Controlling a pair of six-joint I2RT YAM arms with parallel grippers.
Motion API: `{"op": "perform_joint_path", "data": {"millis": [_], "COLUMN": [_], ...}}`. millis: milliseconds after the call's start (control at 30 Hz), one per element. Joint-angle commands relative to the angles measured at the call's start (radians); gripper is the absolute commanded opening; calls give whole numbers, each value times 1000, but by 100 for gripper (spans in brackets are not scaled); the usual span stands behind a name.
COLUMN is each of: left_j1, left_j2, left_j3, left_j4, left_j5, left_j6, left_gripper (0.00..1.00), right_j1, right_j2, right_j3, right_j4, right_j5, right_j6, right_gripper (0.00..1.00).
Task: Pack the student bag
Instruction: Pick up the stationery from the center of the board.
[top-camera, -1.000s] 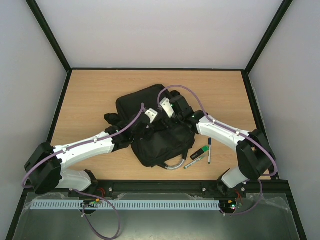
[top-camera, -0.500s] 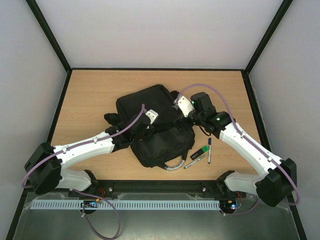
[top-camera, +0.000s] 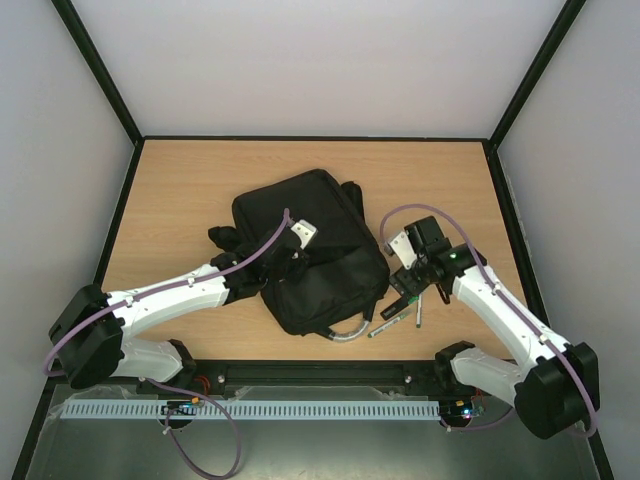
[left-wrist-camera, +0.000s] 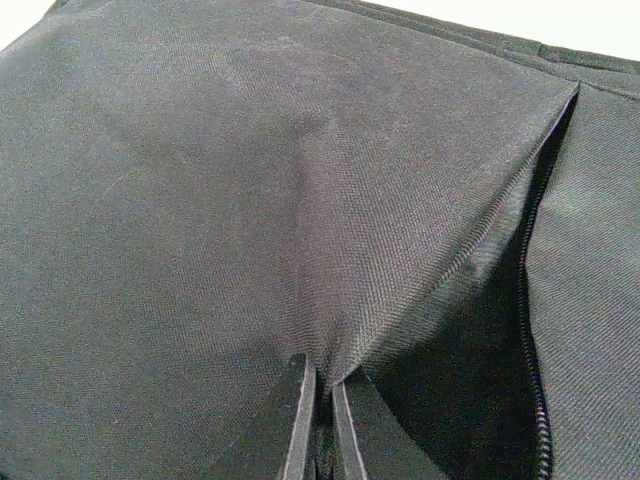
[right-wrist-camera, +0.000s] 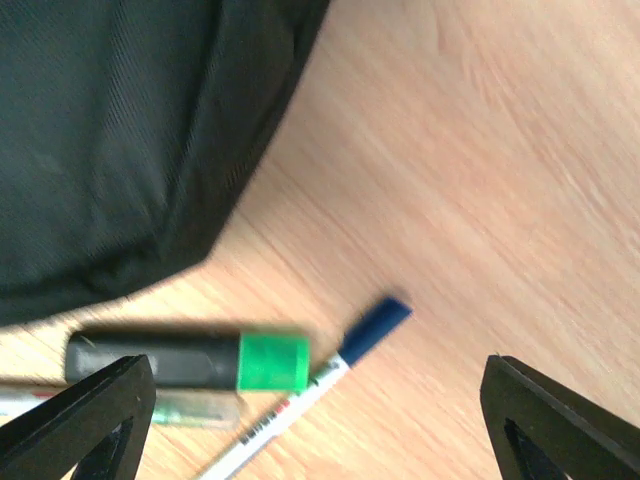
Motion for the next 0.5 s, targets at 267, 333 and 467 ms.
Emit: {"op": "perform_joint_path", "data": {"millis": [267,333,467], "left_j1": [-10,-11,-10], "left_j2": [-22,-19,-13], "left_j3": [-1,0,2], "left_j4": [22,21,21], "left_j5": [23,23,27], "left_j6": [0,1,2], "left_gripper": [2,2,2], "right_j1": [-7,-8,-8], "right_j2": [24,45,77], "right_j3": [-181,-191,-213], "right_j4": [-70,-65,-53], "right_j5": [181,173,164], "right_j6": [-59,-54,-52], "right_gripper": [87,87,87]}}
